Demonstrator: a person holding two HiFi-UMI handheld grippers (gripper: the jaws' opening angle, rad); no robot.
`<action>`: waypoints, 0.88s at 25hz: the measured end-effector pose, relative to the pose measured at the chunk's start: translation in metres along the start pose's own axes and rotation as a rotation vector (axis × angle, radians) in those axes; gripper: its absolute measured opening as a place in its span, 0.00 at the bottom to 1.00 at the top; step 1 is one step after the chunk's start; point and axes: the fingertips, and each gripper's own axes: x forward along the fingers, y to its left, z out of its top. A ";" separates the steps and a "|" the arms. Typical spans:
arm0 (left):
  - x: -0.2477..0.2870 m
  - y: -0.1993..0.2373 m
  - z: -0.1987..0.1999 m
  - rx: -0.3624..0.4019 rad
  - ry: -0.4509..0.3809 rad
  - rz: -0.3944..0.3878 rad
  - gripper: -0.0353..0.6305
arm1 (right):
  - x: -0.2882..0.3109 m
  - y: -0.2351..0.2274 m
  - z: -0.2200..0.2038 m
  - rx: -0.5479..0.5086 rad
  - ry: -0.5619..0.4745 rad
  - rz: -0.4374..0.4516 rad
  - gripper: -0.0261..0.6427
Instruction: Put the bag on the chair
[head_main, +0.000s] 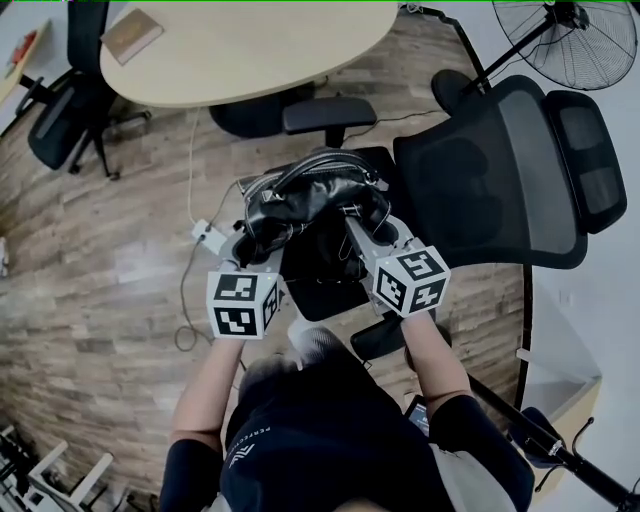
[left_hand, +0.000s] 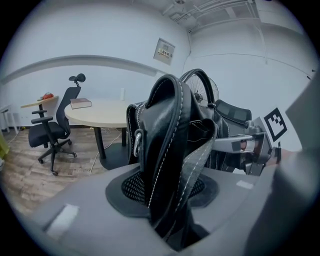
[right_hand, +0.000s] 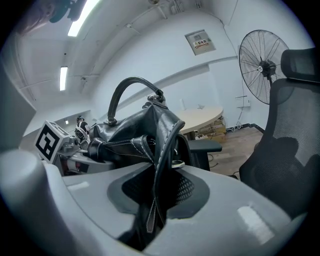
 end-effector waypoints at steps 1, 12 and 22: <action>0.007 -0.001 0.000 -0.004 0.006 -0.005 0.30 | 0.003 -0.006 0.000 -0.002 0.003 -0.001 0.15; 0.068 0.008 -0.003 -0.011 0.055 -0.029 0.31 | 0.041 -0.057 -0.007 -0.019 0.031 -0.002 0.16; 0.114 0.023 -0.028 -0.018 0.141 -0.038 0.33 | 0.076 -0.090 -0.039 0.028 0.096 -0.025 0.17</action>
